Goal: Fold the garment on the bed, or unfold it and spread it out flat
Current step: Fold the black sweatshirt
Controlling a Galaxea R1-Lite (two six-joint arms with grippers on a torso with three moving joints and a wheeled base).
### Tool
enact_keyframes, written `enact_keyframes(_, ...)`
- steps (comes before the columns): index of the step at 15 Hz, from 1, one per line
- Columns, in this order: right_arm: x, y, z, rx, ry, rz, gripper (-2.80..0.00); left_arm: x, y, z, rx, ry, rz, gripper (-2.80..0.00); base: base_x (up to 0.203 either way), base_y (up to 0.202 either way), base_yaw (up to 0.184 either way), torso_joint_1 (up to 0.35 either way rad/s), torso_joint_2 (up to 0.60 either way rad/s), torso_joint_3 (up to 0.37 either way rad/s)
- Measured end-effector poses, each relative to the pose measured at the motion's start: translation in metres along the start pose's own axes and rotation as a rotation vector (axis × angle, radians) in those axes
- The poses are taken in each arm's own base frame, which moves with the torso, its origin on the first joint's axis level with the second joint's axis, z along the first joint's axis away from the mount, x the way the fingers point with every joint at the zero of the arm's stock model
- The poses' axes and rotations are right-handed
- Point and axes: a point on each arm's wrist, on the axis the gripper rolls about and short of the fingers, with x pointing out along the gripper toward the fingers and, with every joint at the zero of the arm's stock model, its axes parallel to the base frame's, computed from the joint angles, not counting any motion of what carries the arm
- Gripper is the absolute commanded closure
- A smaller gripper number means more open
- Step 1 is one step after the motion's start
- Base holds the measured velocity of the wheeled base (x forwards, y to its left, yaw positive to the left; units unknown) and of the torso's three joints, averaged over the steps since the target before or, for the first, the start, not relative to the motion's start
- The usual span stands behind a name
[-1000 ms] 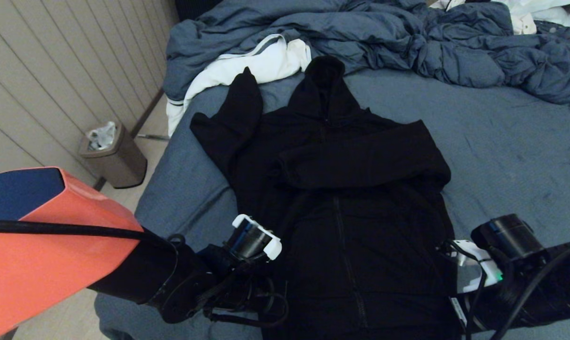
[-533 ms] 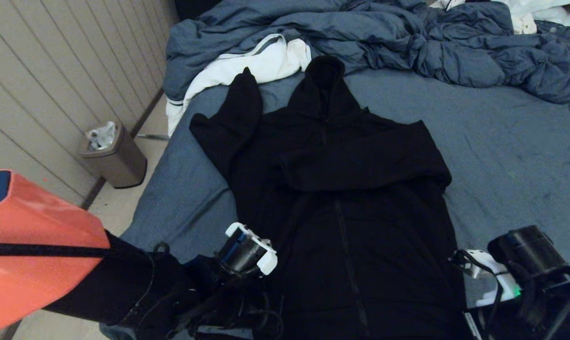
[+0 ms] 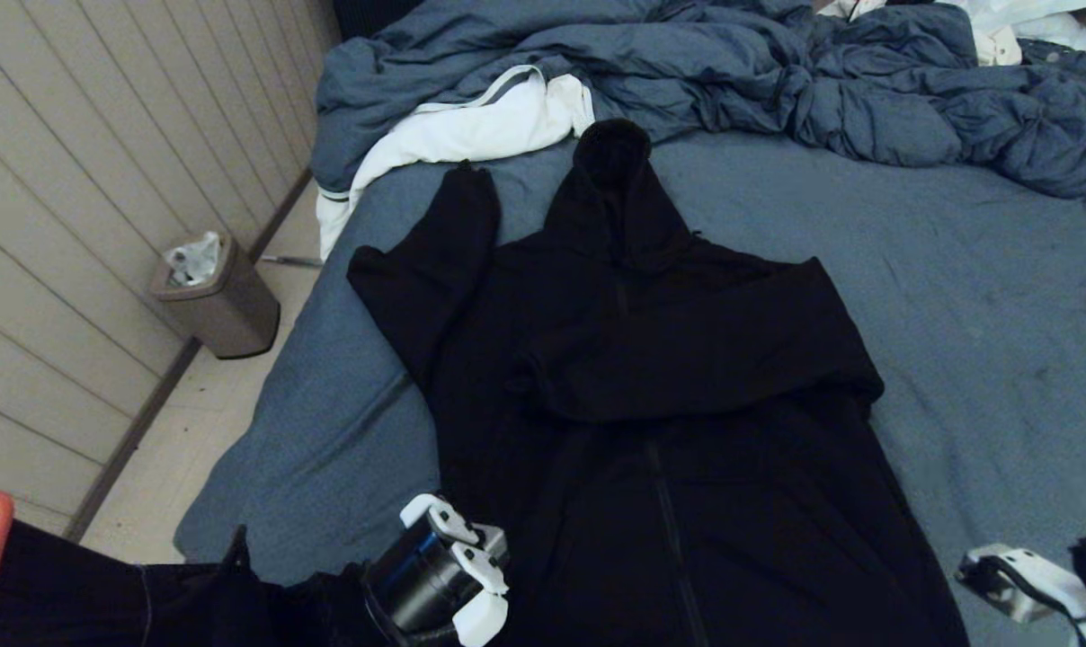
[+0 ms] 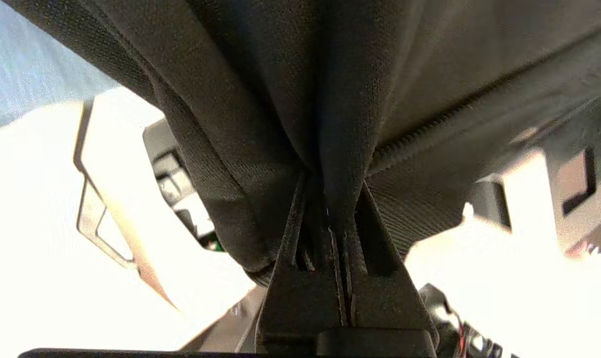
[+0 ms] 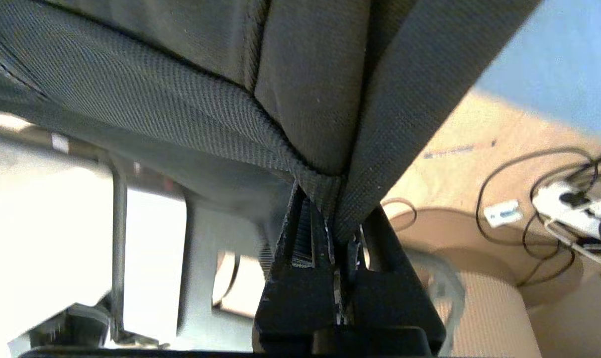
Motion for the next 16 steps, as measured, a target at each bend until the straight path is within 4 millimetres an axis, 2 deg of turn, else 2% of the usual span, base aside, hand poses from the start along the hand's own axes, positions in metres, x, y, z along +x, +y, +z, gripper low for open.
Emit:
enact_keyframes(4, -0.016, 0.001, -0.028, -0.001, 0.013, -0.003, 0.0, -0.005, -0.001, -0.018, 0.02, 0.035, -0.001, 0.0, 0.0, 0.0, 0.0, 0.0, 0.0, 0.0)
enact_keyframes(9, -0.018, 0.0, -0.037, -0.023, -0.014, -0.002, 0.0, -0.016, -0.001, -0.025, 0.02, 0.023, -0.014, 0.0, 0.0, 0.0, 0.0, 0.0, 0.0, 0.0)
enact_keyframes(13, -0.023, 0.001, -0.031, -0.027, -0.051, -0.002, 0.0, -0.031, -0.003, -0.025, 0.024, -0.016, -0.028, 0.0, 0.0, 0.0, 0.0, 0.0, 0.0, 0.0)
enact_keyframes(16, -0.035, 0.004, -0.008, -0.032, -0.125, -0.002, 0.0, -0.055, -0.014, 0.0, 0.015, -0.123, -0.043, 0.0, 0.0, 0.0, 0.0, 0.0, 0.0, 0.0)
